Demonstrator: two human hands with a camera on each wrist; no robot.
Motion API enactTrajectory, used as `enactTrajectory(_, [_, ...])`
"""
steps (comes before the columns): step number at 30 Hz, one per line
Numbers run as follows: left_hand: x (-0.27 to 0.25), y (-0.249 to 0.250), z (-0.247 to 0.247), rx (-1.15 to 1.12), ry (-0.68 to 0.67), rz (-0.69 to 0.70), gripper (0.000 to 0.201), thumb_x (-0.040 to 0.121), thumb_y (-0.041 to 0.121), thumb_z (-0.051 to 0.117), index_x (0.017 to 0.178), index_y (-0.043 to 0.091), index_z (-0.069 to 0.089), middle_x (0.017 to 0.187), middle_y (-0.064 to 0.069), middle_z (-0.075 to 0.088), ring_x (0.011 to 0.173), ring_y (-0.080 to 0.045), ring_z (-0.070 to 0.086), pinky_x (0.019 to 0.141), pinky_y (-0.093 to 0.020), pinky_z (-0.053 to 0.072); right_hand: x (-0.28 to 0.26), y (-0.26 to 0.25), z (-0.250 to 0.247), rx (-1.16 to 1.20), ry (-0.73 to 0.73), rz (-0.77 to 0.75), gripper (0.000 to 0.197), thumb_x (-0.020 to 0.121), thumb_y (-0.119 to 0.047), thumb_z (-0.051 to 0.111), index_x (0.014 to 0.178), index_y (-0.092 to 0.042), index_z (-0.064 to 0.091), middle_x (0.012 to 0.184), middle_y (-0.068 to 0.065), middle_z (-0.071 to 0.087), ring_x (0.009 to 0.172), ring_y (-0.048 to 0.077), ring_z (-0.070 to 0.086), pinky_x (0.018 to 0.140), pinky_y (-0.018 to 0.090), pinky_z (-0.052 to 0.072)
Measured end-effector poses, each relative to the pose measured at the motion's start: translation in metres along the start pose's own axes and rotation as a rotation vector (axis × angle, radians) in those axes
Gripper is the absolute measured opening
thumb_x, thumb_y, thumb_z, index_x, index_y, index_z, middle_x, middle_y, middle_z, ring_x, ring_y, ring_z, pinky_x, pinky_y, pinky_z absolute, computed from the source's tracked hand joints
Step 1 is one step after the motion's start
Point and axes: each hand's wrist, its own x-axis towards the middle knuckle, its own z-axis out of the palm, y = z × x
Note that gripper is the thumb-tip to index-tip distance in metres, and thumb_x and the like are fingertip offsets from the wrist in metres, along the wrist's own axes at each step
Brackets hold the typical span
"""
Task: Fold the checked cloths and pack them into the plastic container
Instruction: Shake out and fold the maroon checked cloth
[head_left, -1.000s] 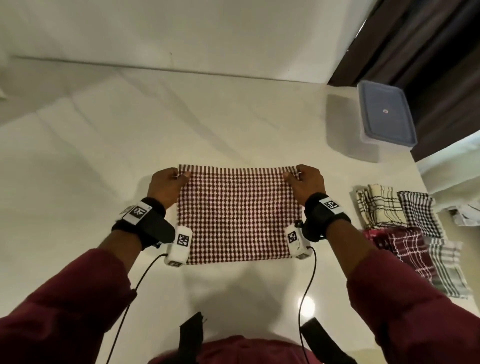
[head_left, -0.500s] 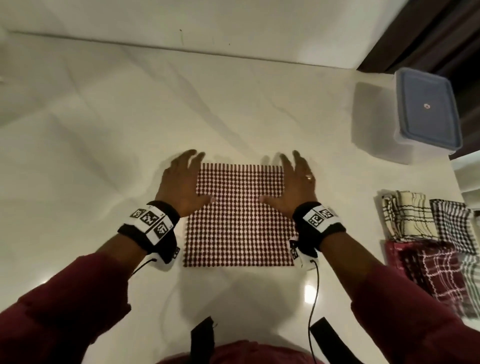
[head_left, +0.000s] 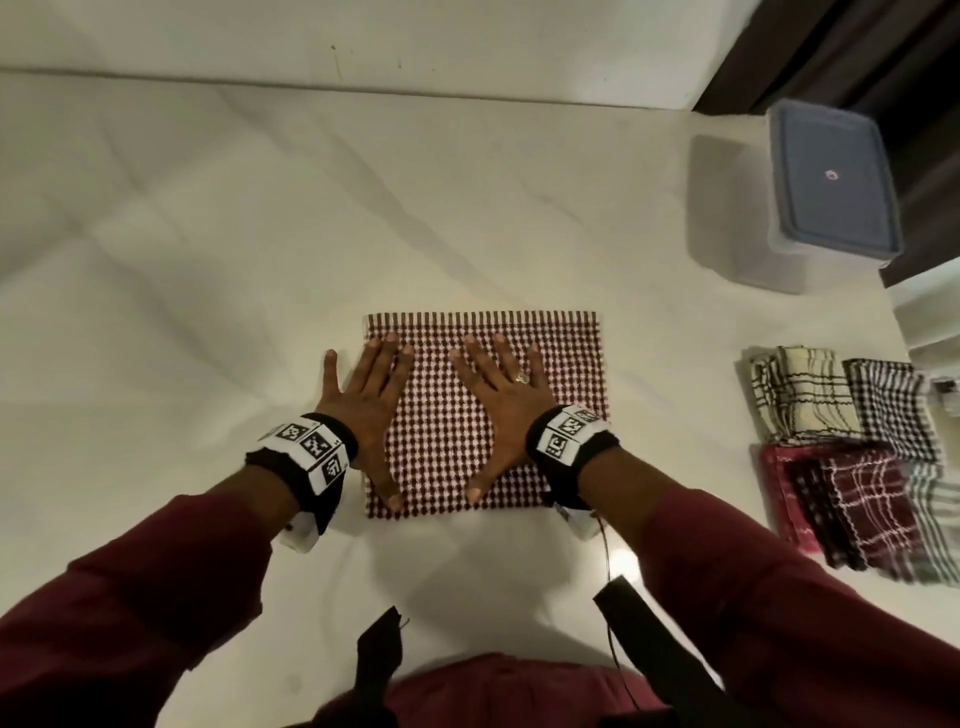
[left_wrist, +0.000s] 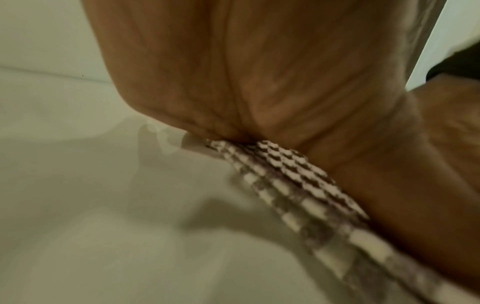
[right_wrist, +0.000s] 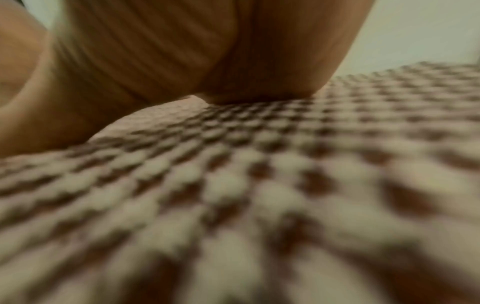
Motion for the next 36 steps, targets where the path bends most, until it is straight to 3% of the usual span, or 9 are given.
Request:
enactTrajectory(6, [-0.006,0.001,-0.003,-0.034,0.003,-0.004,0.176,0.018,0.089,0.065,0.132,0.013,-0.047,0.139,-0.012,-0.052,0.132,-0.029,-0.043,0.101,-0.068,-0.022,-0.061,0.069,0.006,0.138,-0.003,0.271,0.152,0.034,-0.095,0.058,0.138,-0.037,-0.037,0.148,-0.004,-0.042,0.136,0.025,-0.038,0.113,0.057,-0.016])
enactTrajectory(9, [-0.014,0.005,-0.007,-0.005,0.013,-0.023,0.175,0.019,0.091,0.062,0.135,0.012,-0.042,0.143,-0.015,-0.046,0.134,-0.032,-0.039,0.1,-0.067,-0.023,-0.081,0.065,0.01,0.122,0.012,0.306,0.144,0.04,-0.098,0.048,0.142,-0.035,-0.031,0.147,-0.001,-0.042,0.135,0.027,-0.039,0.112,0.056,-0.019])
enactTrajectory(13, [-0.037,0.015,0.003,0.052,0.143,-0.083,0.161,0.032,0.093,0.058,0.146,0.014,-0.025,0.152,-0.017,-0.032,0.137,-0.037,-0.033,0.095,-0.061,-0.033,-0.108,0.022,0.029,0.287,0.176,0.158,0.108,0.056,-0.083,0.059,0.148,-0.038,0.024,0.159,0.004,-0.012,0.142,0.026,-0.024,0.115,0.054,-0.005])
enactTrajectory(15, [-0.059,0.03,0.014,-0.031,0.308,-0.059,0.138,0.045,0.085,0.064,0.151,0.017,0.005,0.159,-0.014,-0.004,0.145,-0.033,-0.01,0.109,-0.056,-0.018,-0.124,0.004,0.039,0.422,0.242,0.141,0.08,0.065,-0.063,0.074,0.135,-0.035,0.05,0.156,0.005,0.021,0.145,0.028,0.007,0.116,0.05,0.012])
enactTrajectory(16, [-0.068,0.039,0.021,-0.149,0.37,-0.031,0.116,0.052,0.077,0.069,0.145,0.021,0.027,0.155,-0.011,0.019,0.144,-0.03,0.011,0.114,-0.052,0.003,-0.13,0.0,0.042,0.466,0.254,0.17,0.068,0.069,-0.054,0.076,0.13,-0.031,0.056,0.148,0.003,0.035,0.139,0.026,0.023,0.115,0.046,0.022])
enactTrajectory(17, [-0.076,0.047,0.028,-0.311,0.403,-0.009,0.092,0.057,0.069,0.073,0.132,0.024,0.044,0.143,-0.005,0.038,0.134,-0.026,0.03,0.108,-0.045,0.024,-0.134,-0.002,0.046,0.492,0.26,0.199,0.058,0.073,-0.044,0.078,0.126,-0.028,0.06,0.138,0.0,0.045,0.131,0.021,0.035,0.111,0.043,0.031])
enactTrajectory(19, [-0.087,0.058,0.042,-0.534,0.384,-0.008,0.059,0.061,0.058,0.078,0.106,0.025,0.057,0.116,0.005,0.051,0.113,-0.018,0.044,0.088,-0.035,0.04,-0.136,-0.004,0.053,0.48,0.284,0.232,0.044,0.076,-0.028,0.077,0.118,-0.024,0.065,0.124,-0.002,0.053,0.119,0.018,0.046,0.102,0.039,0.04])
enactTrajectory(27, [-0.091,0.059,0.072,-0.43,0.554,-0.009,0.007,0.08,0.027,0.069,0.087,0.025,0.069,0.098,0.006,0.062,0.095,-0.02,0.054,0.07,-0.027,0.032,-0.135,-0.01,0.063,0.365,0.399,0.257,0.021,0.084,-0.015,0.068,0.104,-0.019,0.072,0.111,0.0,0.058,0.106,0.021,0.054,0.086,0.034,0.046])
enactTrajectory(36, [-0.095,0.059,0.059,-0.515,0.737,-0.011,0.01,0.092,0.021,0.055,0.098,0.012,0.055,0.076,-0.007,0.064,0.064,-0.028,0.056,0.062,-0.029,0.032,-0.137,-0.004,0.066,0.279,0.534,0.282,0.031,0.075,0.004,0.061,0.098,-0.012,0.073,0.102,0.005,0.066,0.096,0.03,0.06,0.081,0.04,0.051])
